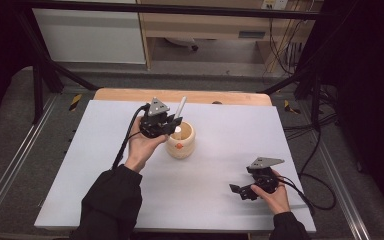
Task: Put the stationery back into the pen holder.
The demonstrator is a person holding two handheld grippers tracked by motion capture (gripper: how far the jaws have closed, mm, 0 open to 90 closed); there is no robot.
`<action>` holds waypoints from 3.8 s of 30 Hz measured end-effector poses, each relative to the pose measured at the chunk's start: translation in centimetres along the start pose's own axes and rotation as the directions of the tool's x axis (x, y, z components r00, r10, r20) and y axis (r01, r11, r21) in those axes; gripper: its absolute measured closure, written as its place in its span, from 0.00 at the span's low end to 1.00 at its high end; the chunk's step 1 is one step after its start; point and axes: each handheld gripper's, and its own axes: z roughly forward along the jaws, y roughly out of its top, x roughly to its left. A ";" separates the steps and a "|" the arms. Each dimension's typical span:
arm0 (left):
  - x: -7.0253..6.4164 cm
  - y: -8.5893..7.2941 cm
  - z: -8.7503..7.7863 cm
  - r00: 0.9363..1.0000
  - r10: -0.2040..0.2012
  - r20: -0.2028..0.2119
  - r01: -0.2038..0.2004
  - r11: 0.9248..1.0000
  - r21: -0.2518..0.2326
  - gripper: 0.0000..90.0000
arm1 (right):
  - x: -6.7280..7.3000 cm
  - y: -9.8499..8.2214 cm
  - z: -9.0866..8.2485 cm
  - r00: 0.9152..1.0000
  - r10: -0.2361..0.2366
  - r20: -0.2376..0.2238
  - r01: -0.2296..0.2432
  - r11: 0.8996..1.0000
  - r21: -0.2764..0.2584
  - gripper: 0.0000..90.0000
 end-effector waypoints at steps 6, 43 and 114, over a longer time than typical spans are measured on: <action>0.2 0.2 1.4 1.000 -0.010 -0.006 0.010 1.000 -0.006 0.86 | 0.0 0.0 0.1 1.000 0.000 -0.001 0.000 1.000 0.004 0.01; 0.5 -3.2 6.9 1.000 -0.015 0.022 0.014 0.999 0.038 0.86 | 0.0 -0.1 0.2 1.000 -0.008 -0.005 0.008 1.000 0.008 0.01; 6.2 -11.5 -7.8 0.998 -0.033 -0.045 0.043 0.972 0.232 0.10 | 0.1 -0.1 0.4 1.000 -0.004 -0.009 0.004 1.000 0.017 0.01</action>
